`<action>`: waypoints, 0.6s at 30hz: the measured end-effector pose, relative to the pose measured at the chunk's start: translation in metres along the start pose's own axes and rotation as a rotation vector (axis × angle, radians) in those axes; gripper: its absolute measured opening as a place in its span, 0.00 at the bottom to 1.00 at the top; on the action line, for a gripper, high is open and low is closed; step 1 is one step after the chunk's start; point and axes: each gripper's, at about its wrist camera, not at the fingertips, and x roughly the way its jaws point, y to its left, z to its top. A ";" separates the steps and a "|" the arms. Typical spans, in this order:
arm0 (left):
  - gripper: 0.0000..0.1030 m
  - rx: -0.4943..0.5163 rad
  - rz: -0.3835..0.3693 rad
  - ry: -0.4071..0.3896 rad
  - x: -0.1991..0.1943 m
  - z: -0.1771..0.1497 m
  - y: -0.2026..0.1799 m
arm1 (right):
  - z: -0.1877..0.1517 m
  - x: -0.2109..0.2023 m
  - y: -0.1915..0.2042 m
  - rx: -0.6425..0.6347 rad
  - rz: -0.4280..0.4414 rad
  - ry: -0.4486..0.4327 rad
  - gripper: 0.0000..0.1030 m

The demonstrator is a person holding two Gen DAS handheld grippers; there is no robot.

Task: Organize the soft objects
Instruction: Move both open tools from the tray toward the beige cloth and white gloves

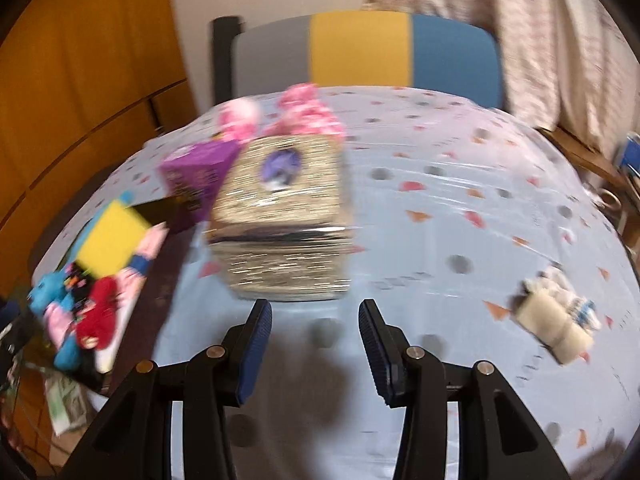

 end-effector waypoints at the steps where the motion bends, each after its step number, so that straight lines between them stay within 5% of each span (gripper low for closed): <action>1: 0.78 0.015 -0.009 0.001 0.000 0.001 -0.006 | 0.000 -0.001 -0.009 0.017 -0.016 -0.003 0.44; 9: 0.78 0.160 -0.105 0.018 0.006 0.004 -0.062 | 0.009 -0.022 -0.121 0.225 -0.208 -0.067 0.44; 14: 0.78 0.240 -0.163 0.052 0.016 0.004 -0.098 | -0.007 -0.037 -0.200 0.482 -0.371 -0.145 0.44; 18: 0.78 0.291 -0.211 0.072 0.026 0.005 -0.130 | -0.025 -0.053 -0.242 0.723 -0.356 -0.202 0.44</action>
